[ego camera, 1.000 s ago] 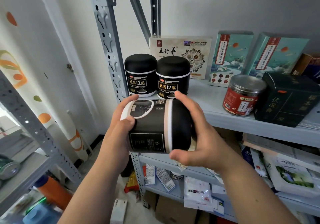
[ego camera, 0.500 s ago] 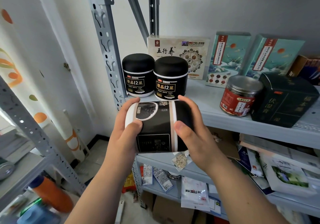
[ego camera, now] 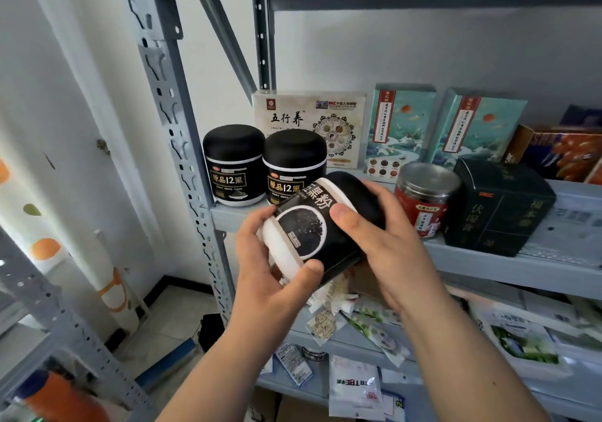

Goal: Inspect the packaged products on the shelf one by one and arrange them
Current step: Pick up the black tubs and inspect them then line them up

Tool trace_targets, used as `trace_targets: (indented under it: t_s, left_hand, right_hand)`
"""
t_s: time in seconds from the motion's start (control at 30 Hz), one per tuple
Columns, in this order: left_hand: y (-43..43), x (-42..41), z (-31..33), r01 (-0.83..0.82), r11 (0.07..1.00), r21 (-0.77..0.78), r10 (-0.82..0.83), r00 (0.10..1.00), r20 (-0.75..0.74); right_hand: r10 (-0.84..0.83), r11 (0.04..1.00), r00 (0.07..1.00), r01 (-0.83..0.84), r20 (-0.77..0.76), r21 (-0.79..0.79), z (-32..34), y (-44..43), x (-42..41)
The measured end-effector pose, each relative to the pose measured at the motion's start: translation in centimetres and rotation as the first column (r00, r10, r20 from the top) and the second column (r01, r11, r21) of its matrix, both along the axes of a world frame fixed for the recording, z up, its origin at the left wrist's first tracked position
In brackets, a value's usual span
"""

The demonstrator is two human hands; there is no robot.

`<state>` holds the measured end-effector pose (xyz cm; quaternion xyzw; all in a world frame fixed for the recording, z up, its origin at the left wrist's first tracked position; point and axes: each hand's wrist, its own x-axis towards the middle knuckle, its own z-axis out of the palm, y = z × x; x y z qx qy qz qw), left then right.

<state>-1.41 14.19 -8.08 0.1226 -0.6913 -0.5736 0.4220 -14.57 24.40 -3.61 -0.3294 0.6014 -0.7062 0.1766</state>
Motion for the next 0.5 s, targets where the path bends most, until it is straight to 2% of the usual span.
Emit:
trace_targets:
  t_s: [0.1,0.17,0.23,0.3,0.4,0.47,0.5]
  left_hand:
    - [-0.1,-1.6,-0.3,-0.012,0.999,-0.052,0.015,0.999,0.053]
    - [-0.2,-2.8,-0.6,0.002,1.000,-0.023,0.000,0.998,0.059]
    - [-0.3,-4.0,-0.8,0.028,0.999,0.032,-0.029,0.999,0.038]
    - [-0.6,-4.9,-0.8,0.041,0.999,0.034,-0.042,0.999,0.028]
    - [-1.3,-5.6,-0.8,0.075,0.996,-0.044,-0.071,0.993,0.090]
    - [-1.6,-5.6,-0.9,0.097,0.983,-0.155,-0.069,0.982,0.175]
    - [-1.8,-5.4,-1.1,0.094,0.961,-0.261,-0.034,0.974,0.224]
  right_hand:
    - [-0.081,0.984,0.929,0.133,-0.361,0.122,1.8,0.6,-1.9]
    - [-0.078,0.950,0.809,0.238,-0.582,0.204,2.7,0.4,-2.7]
    - [-0.043,0.923,0.687,0.304,-0.726,0.234,3.1,-0.3,-3.4]
    - [0.001,0.907,0.627,0.328,-0.779,0.265,2.9,-0.9,-4.1]
    - [0.030,0.889,0.587,0.354,-0.809,0.290,2.4,-1.3,-5.2]
    - [0.041,0.865,0.498,0.416,-0.866,0.280,2.2,-1.3,-5.7]
    - [0.039,0.848,0.450,0.457,-0.892,0.267,2.1,-1.2,-5.9]
